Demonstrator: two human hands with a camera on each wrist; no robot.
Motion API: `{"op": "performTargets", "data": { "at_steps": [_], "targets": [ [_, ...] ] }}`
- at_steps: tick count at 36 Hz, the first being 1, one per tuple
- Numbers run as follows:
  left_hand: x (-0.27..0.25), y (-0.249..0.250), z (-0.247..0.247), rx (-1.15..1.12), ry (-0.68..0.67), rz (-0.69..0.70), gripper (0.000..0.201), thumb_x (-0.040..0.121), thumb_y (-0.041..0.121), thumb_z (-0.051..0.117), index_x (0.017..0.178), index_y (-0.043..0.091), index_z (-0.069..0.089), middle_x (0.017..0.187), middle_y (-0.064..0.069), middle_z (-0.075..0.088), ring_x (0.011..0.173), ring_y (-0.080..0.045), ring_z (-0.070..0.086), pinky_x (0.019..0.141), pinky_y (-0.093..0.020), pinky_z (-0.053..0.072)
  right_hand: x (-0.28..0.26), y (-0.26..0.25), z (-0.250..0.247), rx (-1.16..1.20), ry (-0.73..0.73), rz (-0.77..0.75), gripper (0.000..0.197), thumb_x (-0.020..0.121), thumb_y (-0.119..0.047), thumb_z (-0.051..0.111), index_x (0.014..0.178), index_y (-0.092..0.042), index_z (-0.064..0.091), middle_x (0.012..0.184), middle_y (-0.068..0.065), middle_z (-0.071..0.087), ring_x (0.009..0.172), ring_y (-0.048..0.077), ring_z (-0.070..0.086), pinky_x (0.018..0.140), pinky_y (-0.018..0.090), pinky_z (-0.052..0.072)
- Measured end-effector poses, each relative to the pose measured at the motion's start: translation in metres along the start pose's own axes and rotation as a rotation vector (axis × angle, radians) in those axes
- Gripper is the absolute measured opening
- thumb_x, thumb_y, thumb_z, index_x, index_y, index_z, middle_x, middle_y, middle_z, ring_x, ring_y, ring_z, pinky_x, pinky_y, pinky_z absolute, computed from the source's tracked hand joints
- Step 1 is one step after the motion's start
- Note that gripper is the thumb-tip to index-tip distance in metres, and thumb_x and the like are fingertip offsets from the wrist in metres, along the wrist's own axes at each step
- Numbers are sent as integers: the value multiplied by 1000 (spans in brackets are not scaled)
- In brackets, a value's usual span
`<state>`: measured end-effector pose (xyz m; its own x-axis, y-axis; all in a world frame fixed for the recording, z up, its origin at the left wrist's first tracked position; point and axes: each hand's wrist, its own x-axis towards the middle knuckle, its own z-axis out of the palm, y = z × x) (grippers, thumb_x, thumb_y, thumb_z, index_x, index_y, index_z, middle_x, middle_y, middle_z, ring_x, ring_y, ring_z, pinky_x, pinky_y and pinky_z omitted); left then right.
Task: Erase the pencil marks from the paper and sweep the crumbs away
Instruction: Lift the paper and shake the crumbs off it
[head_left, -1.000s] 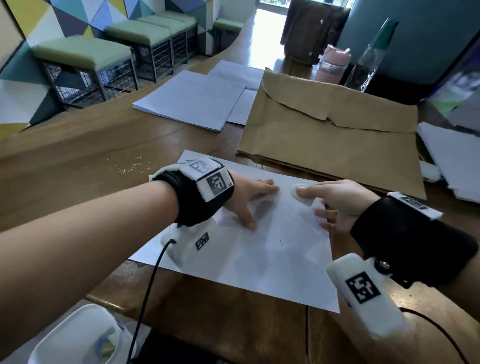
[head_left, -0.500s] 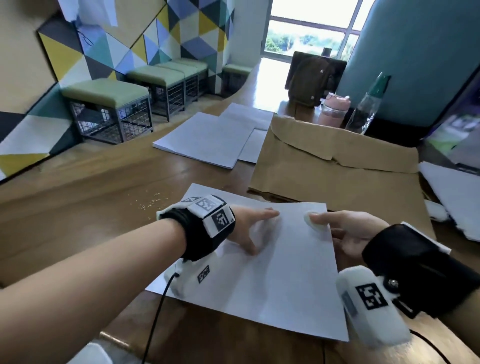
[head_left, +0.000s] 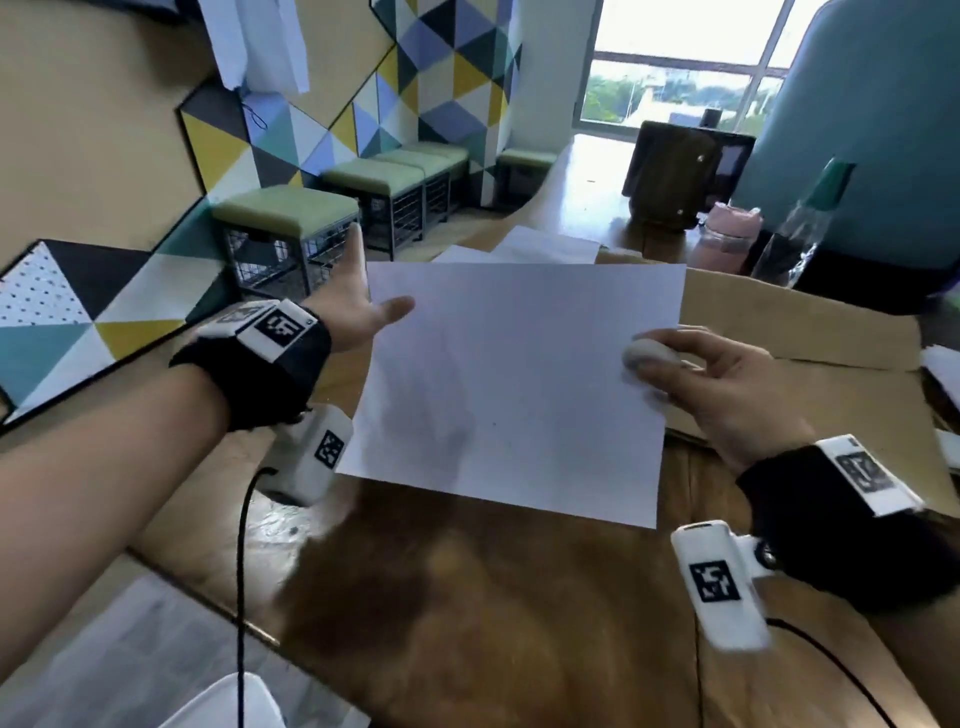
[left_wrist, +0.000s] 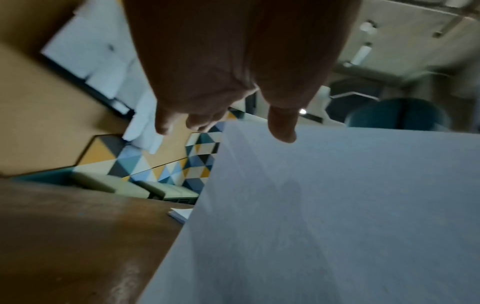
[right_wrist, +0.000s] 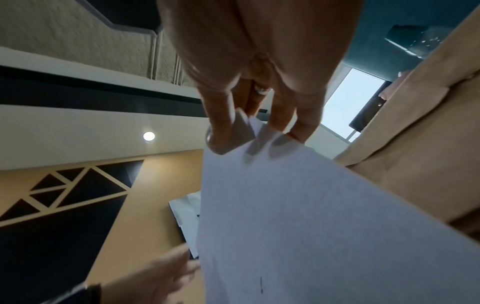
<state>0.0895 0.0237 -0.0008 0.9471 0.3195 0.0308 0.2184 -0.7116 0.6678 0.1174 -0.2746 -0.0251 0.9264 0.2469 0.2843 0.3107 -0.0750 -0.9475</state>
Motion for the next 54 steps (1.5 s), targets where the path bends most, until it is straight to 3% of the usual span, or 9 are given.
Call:
{"op": "performTargets", "data": {
  "at_steps": [4, 11, 21, 27, 31, 34, 38, 48, 54],
  "targets": [
    [3, -15, -22, -197, 69, -117, 98, 89, 29, 59, 149, 9, -16, 155, -7, 25, 140, -22, 32, 108, -33, 28, 13, -12, 12, 97, -26, -115, 25, 53, -38, 79, 75, -25, 76, 83, -13, 71, 77, 3, 67, 69, 19, 55],
    [-2, -26, -30, -314, 276, -109, 34, 89, 19, 63, 118, 1, 62, 112, -9, 62, 109, -23, 58, 85, -27, 39, 30, -14, 27, 143, -57, -228, 37, 45, -54, 80, 76, -34, 77, 82, -14, 74, 82, 1, 66, 71, 13, 51],
    [-3, -24, -39, -441, 394, 10, 26, 89, 10, 61, 111, -3, 66, 102, -5, 61, 93, -15, 57, 75, -19, 45, 46, -15, 32, -1, 97, -300, 23, 74, -10, 74, 76, -31, 67, 66, -27, 68, 73, 0, 60, 73, 8, 46],
    [5, -29, -41, -560, 310, 38, 13, 90, 10, 60, 77, 10, 65, 48, 20, 64, 52, 6, 63, 77, -30, 50, 45, -19, 29, 40, 100, -222, 17, 78, -12, 71, 81, -28, 66, 75, -14, 69, 66, -6, 62, 68, 11, 49],
    [7, -30, -36, -563, 315, 65, 17, 91, 17, 59, 75, 23, 58, 47, 24, 63, 45, 10, 61, 56, -18, 47, 39, -12, 25, -49, 167, -159, 9, 78, -26, 72, 84, -29, 66, 102, 3, 60, 82, 7, 58, 78, 27, 48],
    [9, -34, -35, -630, 382, 23, 20, 90, 12, 60, 72, 19, 59, 44, 19, 63, 41, 6, 60, 38, -10, 43, 35, -2, 14, -174, 171, -79, 5, 79, -32, 70, 79, -33, 65, 94, 7, 55, 71, 11, 53, 64, 22, 46],
    [13, -44, -31, -696, 448, -5, 21, 90, 11, 61, 70, 17, 59, 46, 12, 64, 39, 6, 59, 37, -11, 42, 23, 14, -2, -162, 42, 173, 6, 77, -20, 73, 75, -17, 68, 65, 4, 55, 46, 5, 47, 40, 14, 39],
    [18, -52, -28, -868, 478, -58, 18, 93, 15, 57, 75, 18, 57, 42, 20, 61, 41, 9, 60, 38, -8, 45, 24, 38, -26, -507, -127, 527, 6, 76, -4, 74, 73, -7, 69, 63, 10, 63, 49, 12, 53, 42, 12, 43],
    [19, -52, -19, -947, 412, -90, 34, 93, 14, 56, 122, -3, 56, 109, -14, 62, 40, 8, 59, 38, -8, 46, 36, 49, -22, -752, -140, 555, 17, 77, -4, 72, 61, -9, 69, 54, 4, 64, 48, 12, 60, 43, 11, 42]
  ]
}}
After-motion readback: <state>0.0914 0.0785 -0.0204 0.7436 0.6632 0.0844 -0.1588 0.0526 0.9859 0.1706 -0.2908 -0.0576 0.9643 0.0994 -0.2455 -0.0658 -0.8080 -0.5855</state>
